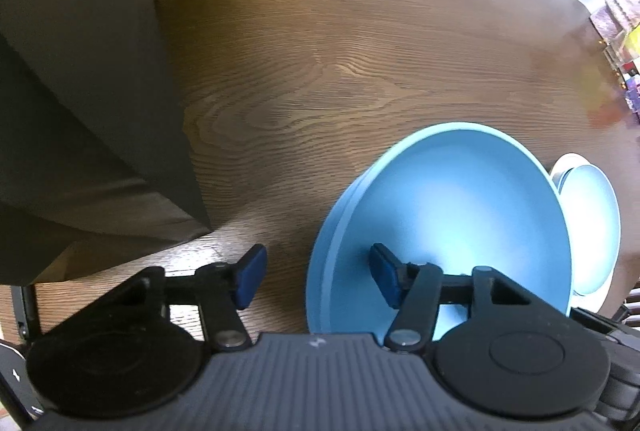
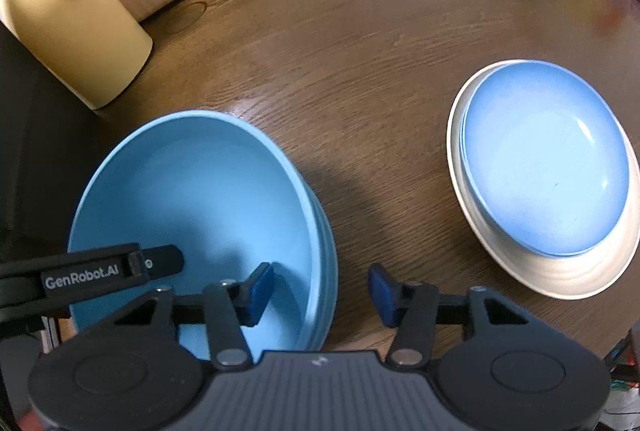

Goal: Organize plates and bowls
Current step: 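Close both grippers side by side on the bowl stack rim, then lift the bowl stack and carry it toward the white plate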

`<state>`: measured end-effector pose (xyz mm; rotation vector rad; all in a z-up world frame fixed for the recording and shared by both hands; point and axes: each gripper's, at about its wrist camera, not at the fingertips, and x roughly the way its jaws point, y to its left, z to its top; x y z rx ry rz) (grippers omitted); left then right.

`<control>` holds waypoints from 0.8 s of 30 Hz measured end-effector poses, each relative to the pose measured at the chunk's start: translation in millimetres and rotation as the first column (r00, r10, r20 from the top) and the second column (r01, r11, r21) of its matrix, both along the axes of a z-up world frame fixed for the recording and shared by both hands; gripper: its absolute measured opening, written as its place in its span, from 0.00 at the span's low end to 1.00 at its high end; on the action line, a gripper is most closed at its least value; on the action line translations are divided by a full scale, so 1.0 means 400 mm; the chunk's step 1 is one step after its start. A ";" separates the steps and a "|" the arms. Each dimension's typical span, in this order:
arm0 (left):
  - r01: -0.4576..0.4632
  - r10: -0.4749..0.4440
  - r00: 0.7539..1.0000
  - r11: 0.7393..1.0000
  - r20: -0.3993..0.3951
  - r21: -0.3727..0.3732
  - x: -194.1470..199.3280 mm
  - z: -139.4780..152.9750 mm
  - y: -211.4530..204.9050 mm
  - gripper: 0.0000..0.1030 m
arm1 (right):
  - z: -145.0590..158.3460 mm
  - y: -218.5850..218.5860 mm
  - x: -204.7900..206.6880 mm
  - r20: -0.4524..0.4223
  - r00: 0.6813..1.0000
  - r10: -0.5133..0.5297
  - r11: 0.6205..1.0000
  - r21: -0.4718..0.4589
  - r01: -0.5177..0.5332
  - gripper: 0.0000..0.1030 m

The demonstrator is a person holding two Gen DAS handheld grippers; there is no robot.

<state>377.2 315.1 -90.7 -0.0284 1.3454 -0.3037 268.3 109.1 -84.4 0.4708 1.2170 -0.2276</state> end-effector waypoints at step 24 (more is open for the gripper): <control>0.031 -0.031 1.000 0.999 0.003 -0.034 -0.010 0.015 -0.014 0.32 | -0.004 -0.013 -0.019 0.066 0.997 -0.034 0.997 0.069 0.030 0.26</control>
